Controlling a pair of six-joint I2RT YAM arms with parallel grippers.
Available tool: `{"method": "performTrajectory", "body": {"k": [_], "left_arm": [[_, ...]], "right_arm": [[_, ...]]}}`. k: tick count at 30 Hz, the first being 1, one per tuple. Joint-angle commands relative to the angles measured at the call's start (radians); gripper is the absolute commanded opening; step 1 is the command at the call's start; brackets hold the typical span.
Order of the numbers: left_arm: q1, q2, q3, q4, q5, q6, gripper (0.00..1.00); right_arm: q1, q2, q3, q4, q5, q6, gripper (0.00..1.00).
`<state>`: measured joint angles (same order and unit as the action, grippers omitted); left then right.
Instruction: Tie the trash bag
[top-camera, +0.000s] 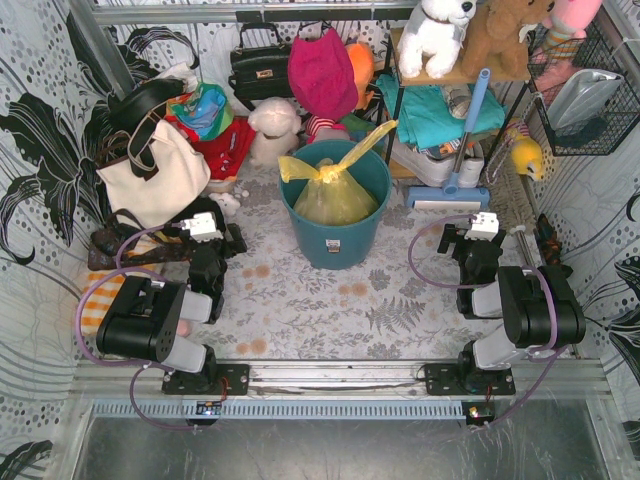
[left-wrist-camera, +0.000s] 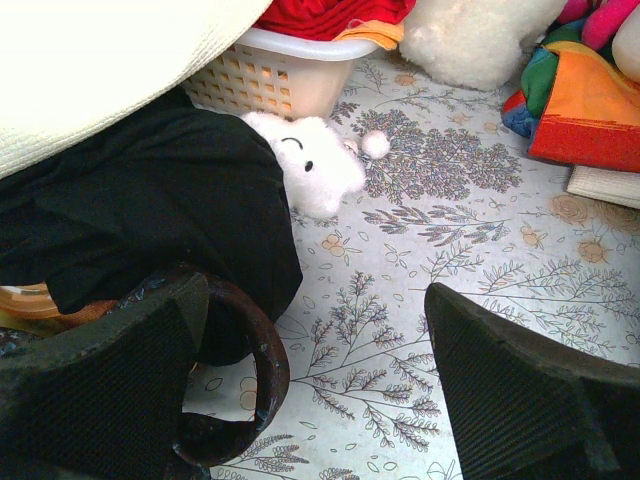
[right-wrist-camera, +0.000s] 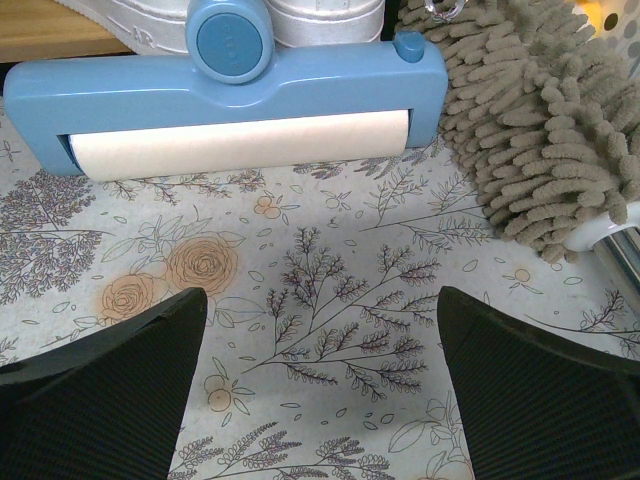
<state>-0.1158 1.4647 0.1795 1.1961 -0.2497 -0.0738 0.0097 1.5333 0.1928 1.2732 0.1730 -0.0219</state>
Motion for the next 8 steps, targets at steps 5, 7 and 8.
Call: {"method": "performTrajectory", "body": {"k": [5, 7, 8], "left_arm": [[0.008, 0.007, 0.025, 0.037, 0.012, -0.004, 0.98], [0.009, 0.006, 0.022, 0.038, 0.013, -0.005, 0.98], [0.01, 0.005, 0.019, 0.041, 0.013, -0.006, 0.98]], "right_arm": [[-0.005, 0.003, -0.007, 0.045, 0.011, 0.011, 0.97], [-0.005, 0.003, -0.007, 0.046, 0.011, 0.012, 0.97], [-0.005, 0.003, -0.008, 0.046, 0.01, 0.011, 0.97]]}}
